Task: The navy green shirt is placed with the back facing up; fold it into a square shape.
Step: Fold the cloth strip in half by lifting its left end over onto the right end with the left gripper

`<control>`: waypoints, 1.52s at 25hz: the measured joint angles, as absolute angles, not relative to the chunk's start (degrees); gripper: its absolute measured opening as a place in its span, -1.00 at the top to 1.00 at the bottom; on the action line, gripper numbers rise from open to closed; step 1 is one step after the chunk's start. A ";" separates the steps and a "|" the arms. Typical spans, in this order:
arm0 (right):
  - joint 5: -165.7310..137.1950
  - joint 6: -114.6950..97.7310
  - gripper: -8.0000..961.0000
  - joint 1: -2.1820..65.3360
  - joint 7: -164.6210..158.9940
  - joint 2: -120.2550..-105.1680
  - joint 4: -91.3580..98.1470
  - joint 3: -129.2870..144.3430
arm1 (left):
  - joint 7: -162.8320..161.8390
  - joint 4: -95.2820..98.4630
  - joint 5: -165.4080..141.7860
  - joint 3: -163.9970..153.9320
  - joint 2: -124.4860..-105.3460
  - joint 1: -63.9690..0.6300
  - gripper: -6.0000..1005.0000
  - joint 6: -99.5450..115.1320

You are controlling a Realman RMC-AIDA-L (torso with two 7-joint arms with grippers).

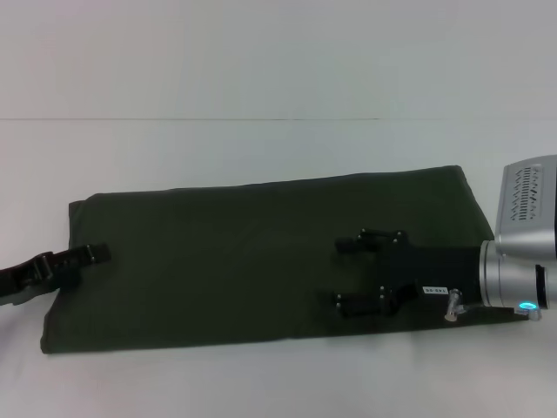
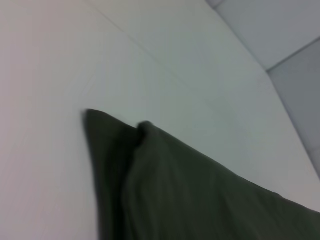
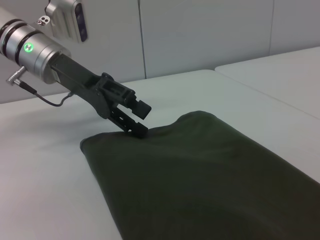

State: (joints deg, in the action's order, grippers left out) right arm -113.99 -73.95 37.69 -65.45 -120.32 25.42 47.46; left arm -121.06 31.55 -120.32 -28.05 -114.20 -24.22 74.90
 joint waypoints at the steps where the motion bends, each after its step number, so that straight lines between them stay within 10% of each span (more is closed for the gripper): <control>1: -113.99 -73.83 -0.93 37.73 -65.45 -120.32 25.34 47.46 | -121.23 31.55 -120.32 -28.09 -114.20 -24.16 -0.77 74.16; 38: -113.99 -73.01 -0.93 38.36 -65.39 -120.32 25.22 48.00 | -122.43 32.56 -123.31 -28.56 -112.60 -23.73 -0.77 69.84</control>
State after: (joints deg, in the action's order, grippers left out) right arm -113.99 -73.01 38.36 -65.39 -120.32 25.22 48.00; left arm -122.43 32.56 -123.31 -28.56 -112.60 -23.73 69.84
